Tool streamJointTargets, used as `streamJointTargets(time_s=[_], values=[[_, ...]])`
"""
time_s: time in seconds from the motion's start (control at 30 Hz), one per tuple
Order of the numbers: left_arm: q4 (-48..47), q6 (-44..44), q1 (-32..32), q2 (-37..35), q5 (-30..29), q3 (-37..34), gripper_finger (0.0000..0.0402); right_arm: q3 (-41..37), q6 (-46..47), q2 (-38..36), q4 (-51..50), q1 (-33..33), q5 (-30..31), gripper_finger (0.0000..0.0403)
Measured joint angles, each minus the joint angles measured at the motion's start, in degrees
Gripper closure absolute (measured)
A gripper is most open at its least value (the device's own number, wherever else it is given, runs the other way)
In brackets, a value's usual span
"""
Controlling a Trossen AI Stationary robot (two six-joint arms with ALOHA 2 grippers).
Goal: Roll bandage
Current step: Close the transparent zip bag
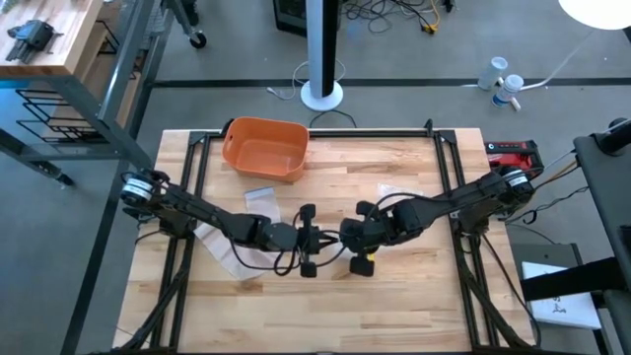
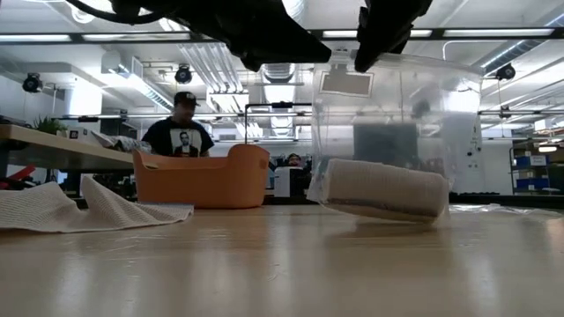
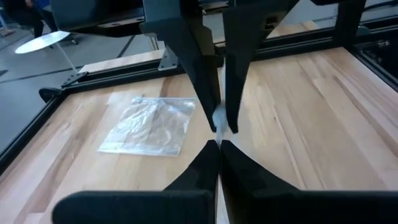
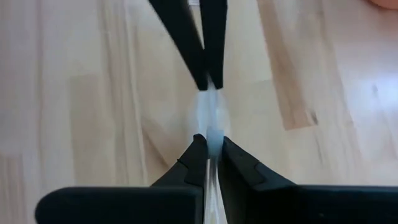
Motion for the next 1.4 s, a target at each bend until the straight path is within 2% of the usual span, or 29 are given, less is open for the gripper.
streamJointTargets(time_s=[0.23,0.5,0.67,0.77,0.97,1.07,1.13,1.23,1.4], values=[[-6.41,0.05,-0.82,-2.38,-3.3,-0.18,0.0401,-0.24,-0.23,-0.19,-4.76,0.77,-3.6,0.0372],[-14.79,0.02,-2.61,-7.92,-8.1,-0.2,0.0401,-0.3,2.51,-0.41,-11.84,0.89,-2.96,0.0377],[-20.0,-1.22,-3.58,-10.77,-11.56,-0.27,0.0401,-0.37,1.79,-0.52,-12.87,1.43,-2.52,0.0375],[-21.22,-2.08,-3.66,-11.78,-12.89,-0.35,0.0401,-0.63,0.61,-0.52,-15.91,1.58,-3.63,0.0371],[-21.72,-2.88,-4.06,-12.4,-13.14,-0.7,0.0401,-0.46,-0.97,-0.52,-14.13,1.51,-3.33,0.0375],[-21.64,-2.83,-4.03,-12.62,-10.35,-0.72,0.0401,-0.46,-1.1,-0.52,-13.72,1.57,-3.19,0.0382],[-20.56,-2.79,-3.95,-12.37,-4.88,-0.72,0.0401,-0.46,-1.65,-0.52,-13.09,1.62,-3.22,0.0384],[-13.6,-2.28,-2.57,-10.78,3.12,-0.7,0.0388,-0.41,-3.4,-0.52,-11.38,1.53,-3.04,0.0382],[-5.13,-0.23,0.12,-5.93,5.14,-0.54,0.0329,-0.39,-5.31,-0.52,-7.0,1.53,-3.0,0.0373]])
